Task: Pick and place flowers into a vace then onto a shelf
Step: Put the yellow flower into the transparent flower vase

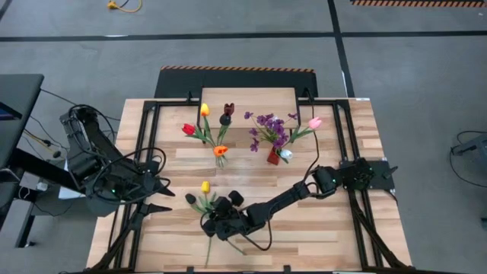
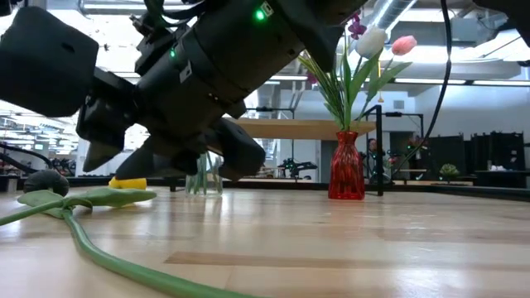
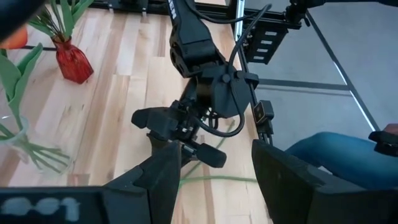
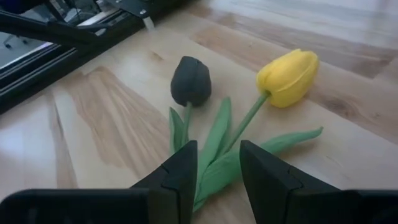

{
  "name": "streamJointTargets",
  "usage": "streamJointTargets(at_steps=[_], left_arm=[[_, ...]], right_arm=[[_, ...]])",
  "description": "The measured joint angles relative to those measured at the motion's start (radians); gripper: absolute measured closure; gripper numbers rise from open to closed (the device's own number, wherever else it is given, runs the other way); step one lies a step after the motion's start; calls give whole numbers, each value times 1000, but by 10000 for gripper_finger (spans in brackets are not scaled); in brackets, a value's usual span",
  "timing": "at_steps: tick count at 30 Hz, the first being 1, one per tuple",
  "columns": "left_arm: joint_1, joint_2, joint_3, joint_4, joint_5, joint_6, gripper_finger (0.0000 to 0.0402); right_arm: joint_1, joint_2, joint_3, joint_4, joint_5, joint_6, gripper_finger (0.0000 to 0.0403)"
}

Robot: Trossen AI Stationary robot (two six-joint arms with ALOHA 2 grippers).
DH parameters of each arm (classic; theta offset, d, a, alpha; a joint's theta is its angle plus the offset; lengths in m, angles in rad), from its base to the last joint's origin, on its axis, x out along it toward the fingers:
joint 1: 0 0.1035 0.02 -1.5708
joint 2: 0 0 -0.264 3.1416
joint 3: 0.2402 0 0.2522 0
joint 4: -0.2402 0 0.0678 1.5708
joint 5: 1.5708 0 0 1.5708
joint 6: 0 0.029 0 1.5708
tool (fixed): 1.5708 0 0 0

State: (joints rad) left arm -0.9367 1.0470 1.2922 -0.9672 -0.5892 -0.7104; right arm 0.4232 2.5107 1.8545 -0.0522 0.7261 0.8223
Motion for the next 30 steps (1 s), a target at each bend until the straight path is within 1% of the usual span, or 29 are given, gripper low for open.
streamJointTargets(at_steps=[9, 15, 24, 28, 30], left_arm=[[0, 0, 0, 0, 2, -10, 215], [0, 0, 0, 2, 1, -11, 215], [0, 0, 0, 2, -1, -12, 215], [0, 0, 0, 2, -1, -20, 215], [0, 0, 0, 2, -1, -27, 215]], right_arm=[[8, 14, 1, 55, -18, 2, 289], [1, 54, 0, 63, -43, 35, 289], [-15, 58, 3, 52, -70, 41, 293], [-32, 53, 6, -41, -83, 165, 308], [-38, 53, 6, -69, -97, 200, 318]])
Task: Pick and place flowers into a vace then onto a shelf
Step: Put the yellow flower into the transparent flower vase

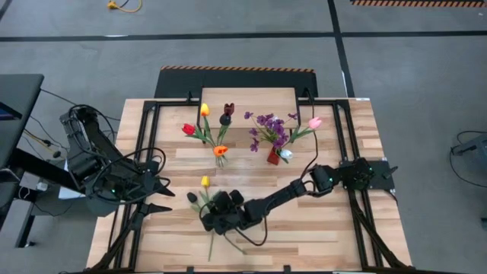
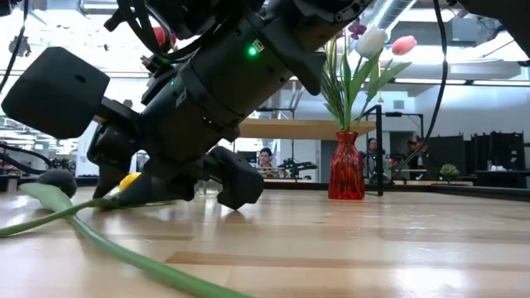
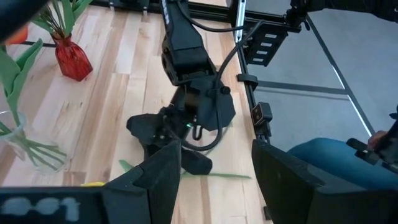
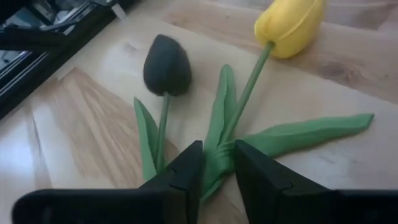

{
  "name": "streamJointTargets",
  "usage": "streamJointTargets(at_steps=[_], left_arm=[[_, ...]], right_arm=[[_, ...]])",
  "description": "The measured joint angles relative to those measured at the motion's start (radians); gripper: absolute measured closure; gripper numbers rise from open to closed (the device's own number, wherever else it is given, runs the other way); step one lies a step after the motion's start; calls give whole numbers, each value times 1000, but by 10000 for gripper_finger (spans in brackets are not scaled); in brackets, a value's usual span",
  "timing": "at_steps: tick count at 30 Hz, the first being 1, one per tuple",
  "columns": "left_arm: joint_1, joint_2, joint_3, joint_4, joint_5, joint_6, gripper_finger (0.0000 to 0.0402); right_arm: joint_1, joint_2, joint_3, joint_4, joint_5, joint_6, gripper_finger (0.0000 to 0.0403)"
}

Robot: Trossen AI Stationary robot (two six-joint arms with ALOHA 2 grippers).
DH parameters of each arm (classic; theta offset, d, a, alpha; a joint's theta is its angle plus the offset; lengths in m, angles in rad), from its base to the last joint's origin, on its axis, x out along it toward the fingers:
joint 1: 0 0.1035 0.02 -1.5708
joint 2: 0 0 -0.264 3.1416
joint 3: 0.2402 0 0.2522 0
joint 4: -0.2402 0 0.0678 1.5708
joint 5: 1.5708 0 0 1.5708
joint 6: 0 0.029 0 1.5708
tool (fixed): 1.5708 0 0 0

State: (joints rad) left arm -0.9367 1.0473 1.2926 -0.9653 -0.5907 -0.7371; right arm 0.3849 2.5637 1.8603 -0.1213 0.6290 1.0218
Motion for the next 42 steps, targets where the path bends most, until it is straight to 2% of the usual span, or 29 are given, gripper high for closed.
streamJointTargets(at_steps=[8, 14, 18, 24, 36, 42], left_arm=[[0, 0, 0, 0, -1, -11, 215], [0, 0, 0, 0, -2, -12, 215], [0, 0, 0, 0, -5, -12, 215], [0, 0, 0, 0, -5, -12, 215], [0, 0, 0, -1, 35, -10, 215], [-13, 0, 0, 19, 25, 65, 215]], right_arm=[[-1, 1, -3, 2, -35, -12, 393], [5, -3, -4, -1, -40, -9, 400], [16, -26, -7, -3, -6, -23, 401], [51, -82, -13, -20, 84, -103, 402], [143, -214, -9, -6, 330, -256, 403], [204, -272, -8, 33, 475, -371, 403]])
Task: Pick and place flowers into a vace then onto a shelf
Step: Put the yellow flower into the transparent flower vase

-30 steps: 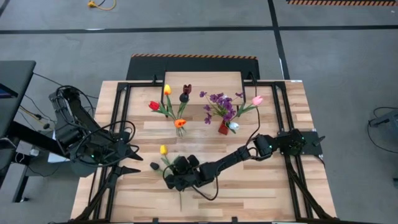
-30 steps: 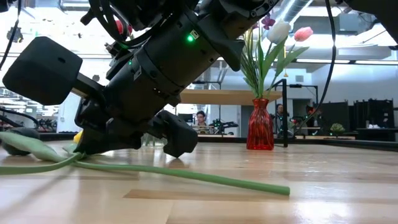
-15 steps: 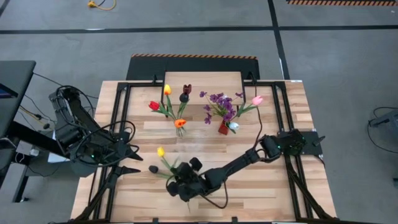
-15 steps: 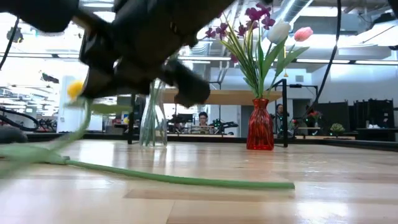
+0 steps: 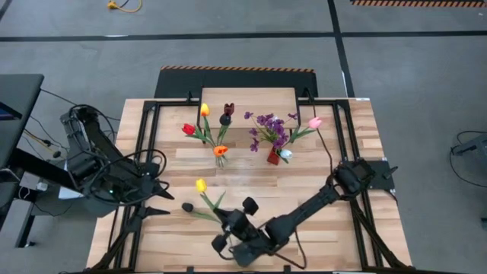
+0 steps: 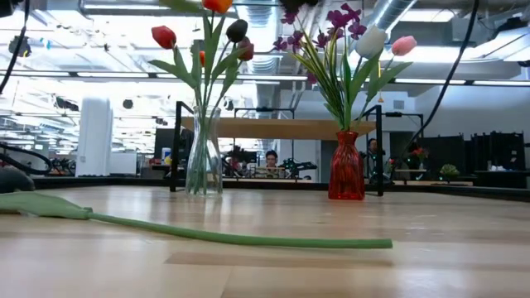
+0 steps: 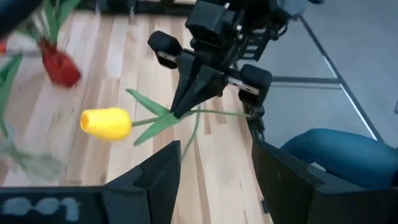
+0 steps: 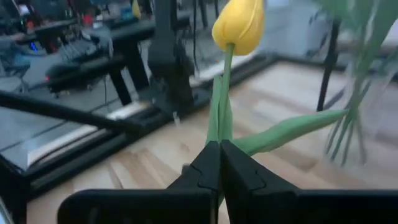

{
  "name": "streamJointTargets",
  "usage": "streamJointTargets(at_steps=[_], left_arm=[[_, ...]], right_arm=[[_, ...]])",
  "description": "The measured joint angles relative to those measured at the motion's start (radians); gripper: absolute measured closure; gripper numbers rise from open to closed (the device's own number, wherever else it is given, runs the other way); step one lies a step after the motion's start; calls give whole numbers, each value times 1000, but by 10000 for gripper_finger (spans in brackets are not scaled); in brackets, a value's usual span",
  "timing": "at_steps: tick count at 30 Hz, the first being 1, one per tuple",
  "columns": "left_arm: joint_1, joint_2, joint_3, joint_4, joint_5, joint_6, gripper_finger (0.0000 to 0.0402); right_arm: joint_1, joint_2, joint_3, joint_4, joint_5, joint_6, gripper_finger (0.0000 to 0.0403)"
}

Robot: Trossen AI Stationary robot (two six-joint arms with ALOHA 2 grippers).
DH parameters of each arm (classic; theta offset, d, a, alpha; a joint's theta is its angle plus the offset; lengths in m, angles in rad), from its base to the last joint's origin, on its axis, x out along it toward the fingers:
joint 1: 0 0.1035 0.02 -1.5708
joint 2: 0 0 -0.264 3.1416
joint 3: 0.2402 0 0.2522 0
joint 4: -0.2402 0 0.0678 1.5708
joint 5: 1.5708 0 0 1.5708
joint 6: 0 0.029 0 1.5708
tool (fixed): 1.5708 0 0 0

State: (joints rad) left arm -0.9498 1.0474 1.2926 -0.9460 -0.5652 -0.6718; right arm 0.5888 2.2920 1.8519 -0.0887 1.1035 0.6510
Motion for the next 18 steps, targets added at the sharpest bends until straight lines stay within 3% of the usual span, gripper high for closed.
streamJointTargets(at_steps=[3, 9, 18], left_arm=[[-28, 0, 0, 45, -44, 61, 215], [-144, -20, -75, 189, -244, 133, 215], [-206, -197, -492, 787, -207, 346, 220]], right_arm=[[36, -20, 0, 53, 64, -86, 403], [93, -23, 2, 197, 160, -269, 403], [111, -22, 2, 265, 182, -356, 403]])
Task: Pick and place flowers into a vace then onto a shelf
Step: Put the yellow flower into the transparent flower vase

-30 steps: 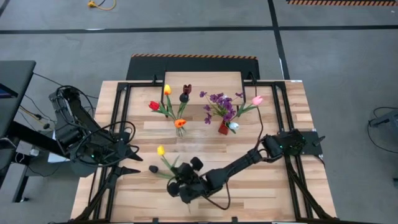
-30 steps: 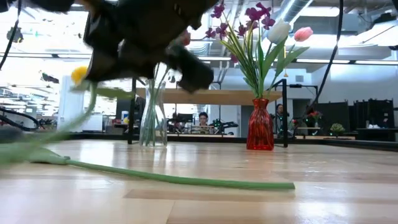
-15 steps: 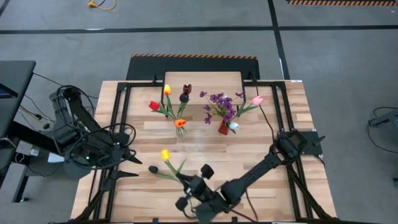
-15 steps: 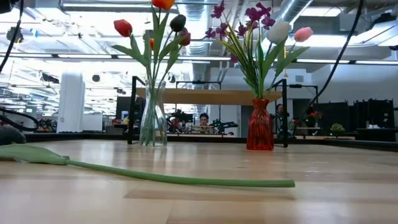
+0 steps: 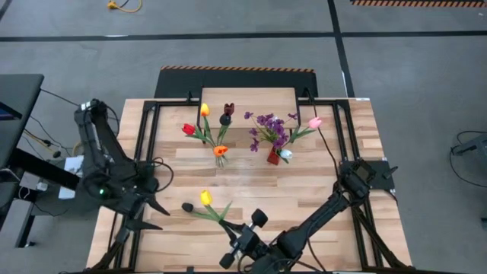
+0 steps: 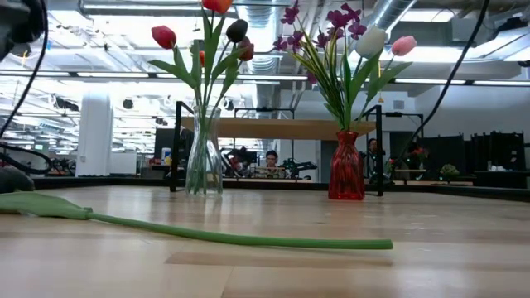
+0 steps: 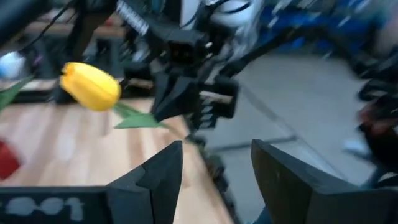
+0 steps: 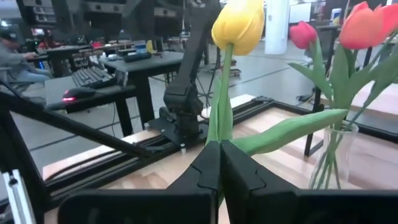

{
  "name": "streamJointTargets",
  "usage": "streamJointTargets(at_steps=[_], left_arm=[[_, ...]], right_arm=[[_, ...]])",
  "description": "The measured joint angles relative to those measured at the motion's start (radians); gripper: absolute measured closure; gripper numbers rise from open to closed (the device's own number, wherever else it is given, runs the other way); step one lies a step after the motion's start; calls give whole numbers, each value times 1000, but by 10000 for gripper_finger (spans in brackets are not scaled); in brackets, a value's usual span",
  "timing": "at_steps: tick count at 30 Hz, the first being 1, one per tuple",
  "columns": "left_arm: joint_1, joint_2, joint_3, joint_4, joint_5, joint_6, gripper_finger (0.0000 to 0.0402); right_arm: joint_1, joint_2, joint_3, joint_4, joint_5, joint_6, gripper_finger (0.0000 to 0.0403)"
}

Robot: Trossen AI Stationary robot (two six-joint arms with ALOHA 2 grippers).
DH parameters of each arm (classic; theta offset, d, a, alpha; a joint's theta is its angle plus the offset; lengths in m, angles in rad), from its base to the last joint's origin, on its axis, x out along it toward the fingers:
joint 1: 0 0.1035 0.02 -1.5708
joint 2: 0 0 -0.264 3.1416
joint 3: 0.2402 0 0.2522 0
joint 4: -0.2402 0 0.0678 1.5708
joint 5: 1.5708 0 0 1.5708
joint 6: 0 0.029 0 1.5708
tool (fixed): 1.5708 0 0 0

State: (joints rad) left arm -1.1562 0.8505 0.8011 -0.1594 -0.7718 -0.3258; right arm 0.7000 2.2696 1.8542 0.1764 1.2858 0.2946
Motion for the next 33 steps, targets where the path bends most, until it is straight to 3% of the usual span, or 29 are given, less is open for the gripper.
streamJointTargets(at_steps=[6, 9, 14, 19, 23, 28, 33], left_arm=[[67, -121, -315, 563, 199, 248, 236], [115, -160, -404, 699, 272, 290, 243], [181, -176, -455, 716, 304, 292, 246], [226, -169, -464, 717, 304, 334, 246], [276, -168, -465, 721, 316, 368, 246], [373, -168, -465, 720, 365, 381, 246], [480, -161, -464, 720, 490, 351, 246]], right_arm=[[-2, 0, 0, 122, -1, -138, 403], [-2, 0, 0, 168, 0, -207, 403], [-8, 0, 0, 262, -10, -350, 403], [-22, 0, 0, 330, -97, -500, 403], [-42, -35, 0, 288, -155, -587, 403], [-89, -166, 0, 54, -468, -535, 403], [-142, -274, 1, -173, -627, -476, 403]])
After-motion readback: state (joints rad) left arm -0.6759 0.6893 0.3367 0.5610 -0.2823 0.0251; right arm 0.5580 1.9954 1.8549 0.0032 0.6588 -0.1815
